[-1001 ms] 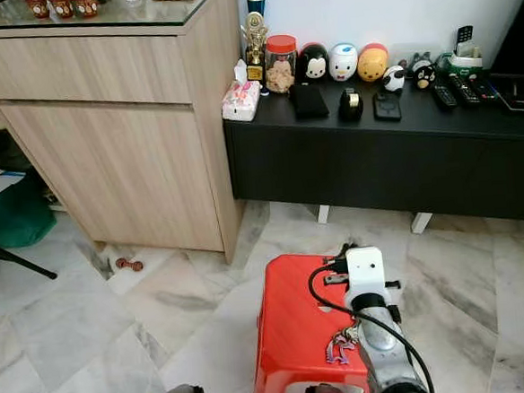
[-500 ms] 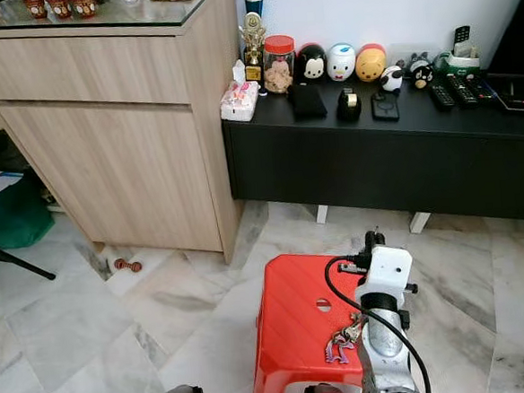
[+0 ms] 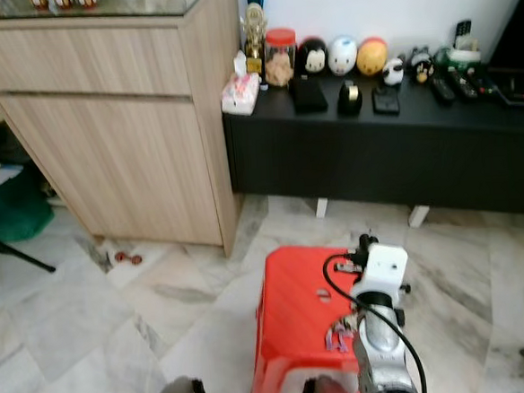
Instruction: Hang keys on a hook
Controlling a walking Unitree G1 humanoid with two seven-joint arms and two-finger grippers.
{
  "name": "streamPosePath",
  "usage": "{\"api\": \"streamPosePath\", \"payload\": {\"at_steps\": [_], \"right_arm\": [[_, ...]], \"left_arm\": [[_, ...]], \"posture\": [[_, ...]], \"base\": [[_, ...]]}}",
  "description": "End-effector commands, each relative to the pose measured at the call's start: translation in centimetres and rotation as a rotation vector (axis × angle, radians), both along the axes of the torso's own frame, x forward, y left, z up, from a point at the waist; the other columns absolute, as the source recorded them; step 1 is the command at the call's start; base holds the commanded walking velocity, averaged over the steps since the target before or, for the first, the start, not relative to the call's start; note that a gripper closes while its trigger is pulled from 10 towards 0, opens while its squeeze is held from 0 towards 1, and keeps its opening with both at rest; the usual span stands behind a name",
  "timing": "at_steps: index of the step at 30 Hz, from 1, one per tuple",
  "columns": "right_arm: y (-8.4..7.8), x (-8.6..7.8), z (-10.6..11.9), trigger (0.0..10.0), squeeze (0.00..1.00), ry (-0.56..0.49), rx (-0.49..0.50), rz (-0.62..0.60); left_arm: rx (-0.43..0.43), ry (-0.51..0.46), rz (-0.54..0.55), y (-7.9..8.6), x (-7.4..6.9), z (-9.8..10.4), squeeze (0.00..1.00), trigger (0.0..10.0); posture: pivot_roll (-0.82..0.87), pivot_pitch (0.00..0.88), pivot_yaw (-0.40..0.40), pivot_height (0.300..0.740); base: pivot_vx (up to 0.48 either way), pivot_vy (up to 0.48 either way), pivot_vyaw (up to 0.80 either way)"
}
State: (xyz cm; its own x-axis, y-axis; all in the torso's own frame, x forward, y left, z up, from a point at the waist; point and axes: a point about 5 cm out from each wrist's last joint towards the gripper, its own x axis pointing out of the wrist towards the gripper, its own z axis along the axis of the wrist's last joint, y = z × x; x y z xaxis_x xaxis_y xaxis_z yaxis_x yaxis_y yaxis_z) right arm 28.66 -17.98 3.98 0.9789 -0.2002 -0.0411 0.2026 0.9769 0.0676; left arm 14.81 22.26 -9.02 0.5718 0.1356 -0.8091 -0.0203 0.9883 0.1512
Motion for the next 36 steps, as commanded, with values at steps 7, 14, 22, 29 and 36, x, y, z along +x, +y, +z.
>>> {"api": "streamPosePath", "payload": {"at_steps": [7,14,22,29,36], "right_arm": [[0.16,0.16,-0.24,10.0,0.00,0.029,0.005,0.014],[-0.01,0.10,-0.74,10.0,0.00,0.068,0.003,0.005],[0.07,0.31,-0.30,10.0,0.00,0.036,0.015,0.029],[0.14,0.54,-0.19,10.0,0.00,0.034,0.017,0.033],[-0.21,0.49,-0.20,10.0,0.00,0.032,0.016,0.024]], "left_arm": [[-0.011,0.014,-0.002,-0.23,-0.33,-0.20,0.00,10.0],[-0.006,0.014,-0.009,-0.27,-0.25,-0.18,0.00,10.0],[-0.005,0.009,-0.014,-0.39,-0.07,-0.13,0.00,10.0],[-0.011,0.002,-0.013,-0.41,0.08,-0.07,0.00,10.0],[-0.026,0.000,-0.022,-0.70,0.18,-0.09,0.00,10.0]], "posture": [[0.04,0.000,-0.055,0.632],[0.04,0.000,-0.055,0.632],[0.04,0.000,-0.054,0.647],[0.04,0.000,-0.053,0.687],[0.03,0.000,-0.051,0.727]], "base": [[-0.376,0.000,0.00],[-0.306,0.000,0.00],[0.000,0.000,0.00],[0.000,0.000,0.00],[0.000,0.000,0.00]]}}
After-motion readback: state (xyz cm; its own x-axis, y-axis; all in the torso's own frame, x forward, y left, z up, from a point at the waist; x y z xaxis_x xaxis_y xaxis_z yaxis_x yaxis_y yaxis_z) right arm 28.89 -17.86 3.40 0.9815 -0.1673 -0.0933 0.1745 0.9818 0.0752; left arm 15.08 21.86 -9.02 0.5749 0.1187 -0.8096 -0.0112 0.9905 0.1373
